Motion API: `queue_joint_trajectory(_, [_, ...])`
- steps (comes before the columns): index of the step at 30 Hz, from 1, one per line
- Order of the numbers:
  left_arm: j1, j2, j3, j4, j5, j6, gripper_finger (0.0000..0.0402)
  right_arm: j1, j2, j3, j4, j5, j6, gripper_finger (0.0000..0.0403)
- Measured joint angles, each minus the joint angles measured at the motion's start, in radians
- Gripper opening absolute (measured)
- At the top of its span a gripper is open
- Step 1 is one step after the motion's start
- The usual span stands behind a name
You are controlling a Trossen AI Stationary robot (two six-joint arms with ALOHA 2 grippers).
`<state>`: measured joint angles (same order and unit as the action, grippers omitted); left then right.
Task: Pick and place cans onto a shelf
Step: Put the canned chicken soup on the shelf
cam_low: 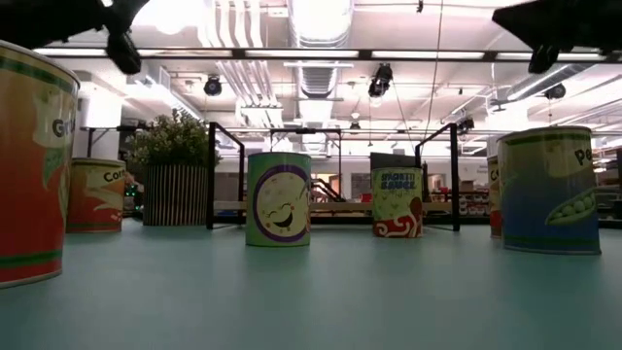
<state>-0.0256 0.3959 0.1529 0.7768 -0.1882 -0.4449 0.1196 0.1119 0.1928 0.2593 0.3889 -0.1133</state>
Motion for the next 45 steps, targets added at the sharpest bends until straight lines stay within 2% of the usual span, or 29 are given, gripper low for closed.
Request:
queue_joint_trajectory(3, [-0.003,0.084,0.086,-0.071,0.069,0.011,0.0042,0.000,0.022,0.030,0.000,0.001,-0.047,0.0009])
queue_joint_trajectory(6, [-0.007,0.149,0.201,-0.222,0.110,0.018,0.0042,0.000,0.045,0.062,0.001,0.003,-0.089,0.0009])
queue_joint_trajectory(12, [-0.009,0.308,0.468,-0.645,0.112,0.042,0.0042,0.000,0.083,0.115,0.001,0.003,-0.140,0.0009])
queue_joint_trajectory(19, [-0.041,0.527,0.728,-0.983,0.112,0.041,0.0042,0.000,0.127,0.149,0.002,0.004,-0.160,0.0009])
queue_joint_trajectory(24, [-0.119,0.692,0.875,-1.195,0.112,0.068,0.0042,0.000,0.152,0.156,0.000,0.004,-0.159,0.0009])
queue_joint_trajectory(27, [-0.183,0.793,0.928,-1.256,0.112,0.133,0.0042,0.000,0.163,0.153,0.007,0.004,-0.161,0.0009])
queue_joint_trajectory(33, [-0.267,0.979,1.018,-1.274,0.119,0.208,0.0042,0.000,0.174,0.154,0.007,0.005,-0.175,0.0009])
queue_joint_trajectory(45, [-0.262,1.245,1.174,-1.435,0.111,0.249,0.0045,0.000,0.173,0.152,0.007,0.006,-0.175,0.0009])
